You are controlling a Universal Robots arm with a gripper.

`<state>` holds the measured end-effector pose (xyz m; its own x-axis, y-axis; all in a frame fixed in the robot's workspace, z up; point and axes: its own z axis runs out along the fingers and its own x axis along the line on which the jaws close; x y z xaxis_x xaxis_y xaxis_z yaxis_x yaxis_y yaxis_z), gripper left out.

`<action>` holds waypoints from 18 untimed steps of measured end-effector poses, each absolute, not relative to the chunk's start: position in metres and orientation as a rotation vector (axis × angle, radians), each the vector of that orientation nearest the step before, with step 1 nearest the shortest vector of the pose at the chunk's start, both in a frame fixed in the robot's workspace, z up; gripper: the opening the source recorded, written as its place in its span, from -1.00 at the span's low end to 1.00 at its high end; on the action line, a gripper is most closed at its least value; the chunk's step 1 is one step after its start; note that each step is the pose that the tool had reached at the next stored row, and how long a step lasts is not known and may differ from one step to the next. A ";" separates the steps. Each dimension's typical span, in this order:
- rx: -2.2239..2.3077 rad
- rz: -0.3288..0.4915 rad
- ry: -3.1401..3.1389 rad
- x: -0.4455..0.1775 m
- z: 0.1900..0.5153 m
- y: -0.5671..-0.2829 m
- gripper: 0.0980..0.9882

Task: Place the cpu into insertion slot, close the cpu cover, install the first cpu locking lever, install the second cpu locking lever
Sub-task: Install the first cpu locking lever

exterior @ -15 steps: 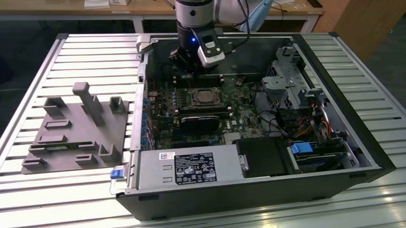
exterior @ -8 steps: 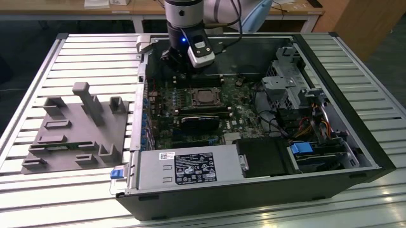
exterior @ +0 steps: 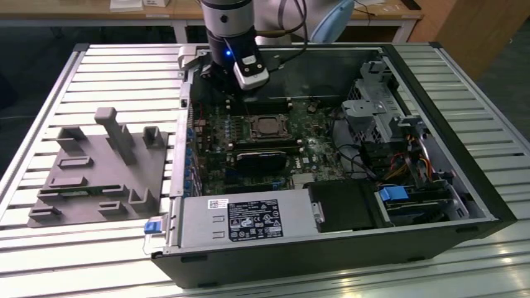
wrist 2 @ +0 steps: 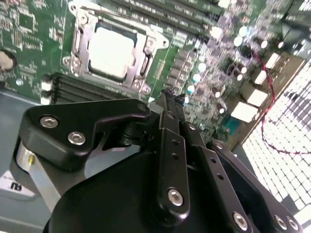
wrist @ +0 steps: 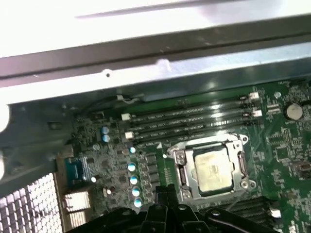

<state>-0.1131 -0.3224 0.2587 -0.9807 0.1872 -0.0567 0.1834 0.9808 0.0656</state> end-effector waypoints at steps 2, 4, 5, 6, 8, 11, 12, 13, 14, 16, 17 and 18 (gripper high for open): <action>0.288 0.130 3.064 -0.115 0.259 -0.322 -0.99; 0.290 0.174 3.063 -0.116 0.259 -0.322 -0.99; 0.290 0.197 3.061 -0.116 0.259 -0.322 -0.99; 0.290 0.216 3.058 -0.117 0.259 -0.322 -0.99; 0.289 0.247 3.050 -0.119 0.259 -0.322 -0.99; 0.288 0.278 3.042 -0.123 0.258 -0.322 -0.99; 0.288 0.284 3.040 -0.124 0.257 -0.322 -0.99; 0.288 0.289 3.038 -0.125 0.257 -0.322 -0.99; 0.288 0.295 3.036 -0.125 0.256 -0.322 -0.99; 0.287 0.300 3.034 -0.125 0.255 -0.322 -0.99; 0.287 0.301 3.033 -0.125 0.254 -0.322 -0.99; 0.286 0.302 3.033 -0.125 0.253 -0.322 -0.99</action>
